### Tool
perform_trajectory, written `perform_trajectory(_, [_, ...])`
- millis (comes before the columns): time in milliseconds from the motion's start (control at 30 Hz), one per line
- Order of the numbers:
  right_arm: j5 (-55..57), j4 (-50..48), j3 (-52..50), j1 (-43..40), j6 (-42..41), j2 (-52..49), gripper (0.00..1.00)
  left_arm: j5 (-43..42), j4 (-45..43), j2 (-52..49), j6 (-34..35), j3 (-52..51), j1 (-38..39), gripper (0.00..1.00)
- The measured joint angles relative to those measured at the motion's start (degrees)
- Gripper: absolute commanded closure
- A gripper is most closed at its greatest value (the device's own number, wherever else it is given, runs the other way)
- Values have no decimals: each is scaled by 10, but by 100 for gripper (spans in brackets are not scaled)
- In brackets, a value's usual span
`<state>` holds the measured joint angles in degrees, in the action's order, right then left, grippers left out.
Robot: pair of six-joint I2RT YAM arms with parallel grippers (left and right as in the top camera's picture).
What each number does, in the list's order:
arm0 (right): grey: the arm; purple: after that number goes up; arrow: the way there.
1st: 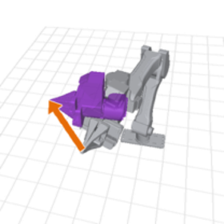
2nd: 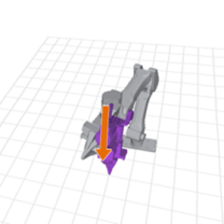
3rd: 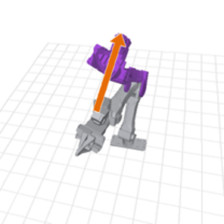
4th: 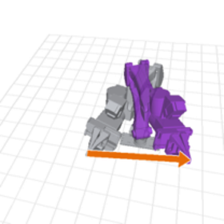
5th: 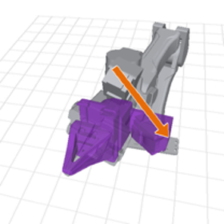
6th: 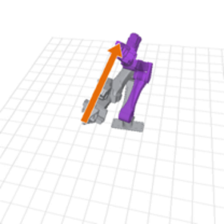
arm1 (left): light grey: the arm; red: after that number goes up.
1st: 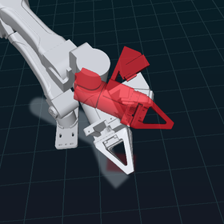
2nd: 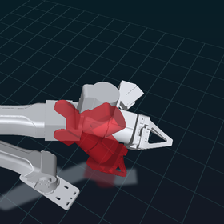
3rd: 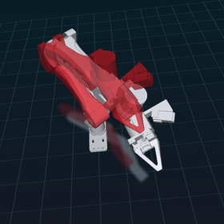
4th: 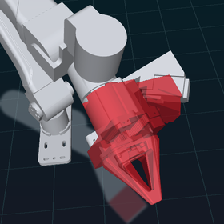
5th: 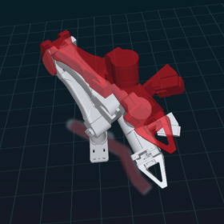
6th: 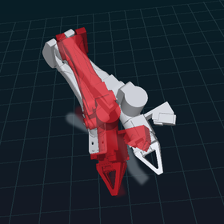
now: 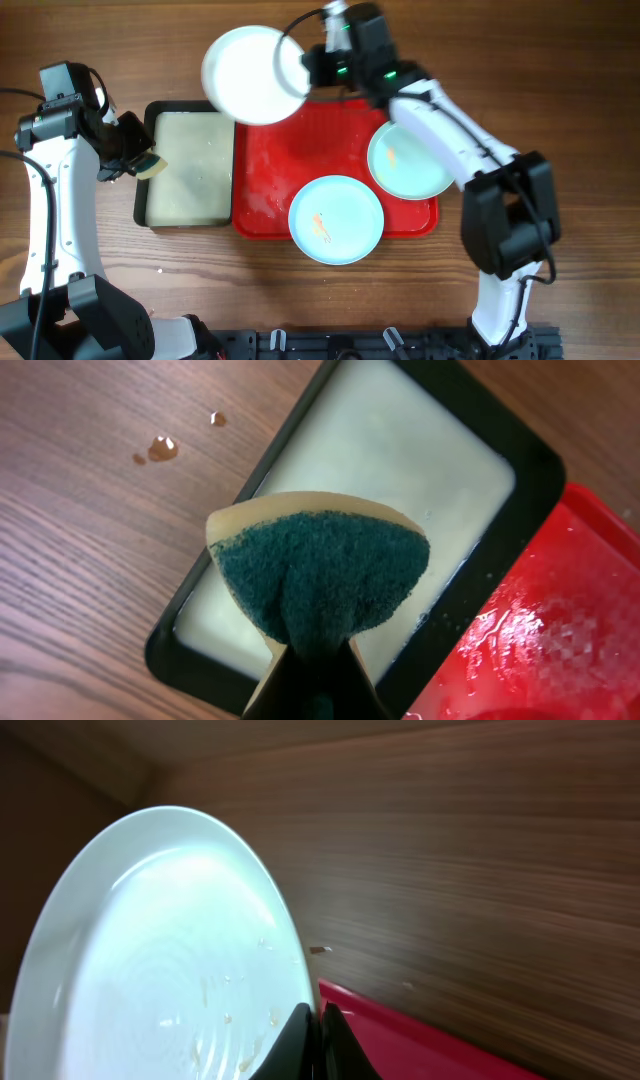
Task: Clean dirty plates on tray and stack at the side
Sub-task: 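Place the white plate on the table right of the red tray, then move the right gripper to the rim of the lower light-blue plate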
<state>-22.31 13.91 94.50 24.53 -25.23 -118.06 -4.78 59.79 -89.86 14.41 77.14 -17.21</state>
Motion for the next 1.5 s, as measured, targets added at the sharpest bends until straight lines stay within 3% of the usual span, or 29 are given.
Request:
perform_trajectory(267, [-47, 183, 2, -200, 17, 4, 96, -22, -16, 0, 0, 0, 0, 96])
perform_trajectory(500, [47, 272, 2, -348, 59, 4, 96, -26, -18, 0, 0, 0, 0, 96])
perform_trajectory(767, [145, 296, -6, -429, 76, 5, 96, -26, -18, 0, 0, 0, 0, 96])
perform_trajectory(1033, [198, 313, -39, -438, 93, 5, 94, -26, -21, 0, 0, 0, 0, 96])
perform_trajectory(1133, [201, 308, -52, -438, 109, 5, 82, -26, -26, 0, 0, 0, 0, 96])
perform_trajectory(1200, [203, 295, -52, -438, 125, 5, 47, -26, -29, 0, 0, 0, 0, 96])
perform_trajectory(1367, [200, 289, -52, -438, 154, 5, 0, -26, -29, 0, 0, 0, 1, 96])
perform_trajectory(1500, [179, 275, -52, -438, 157, 5, 0, -26, -33, 0, 0, 0, 13, 96])
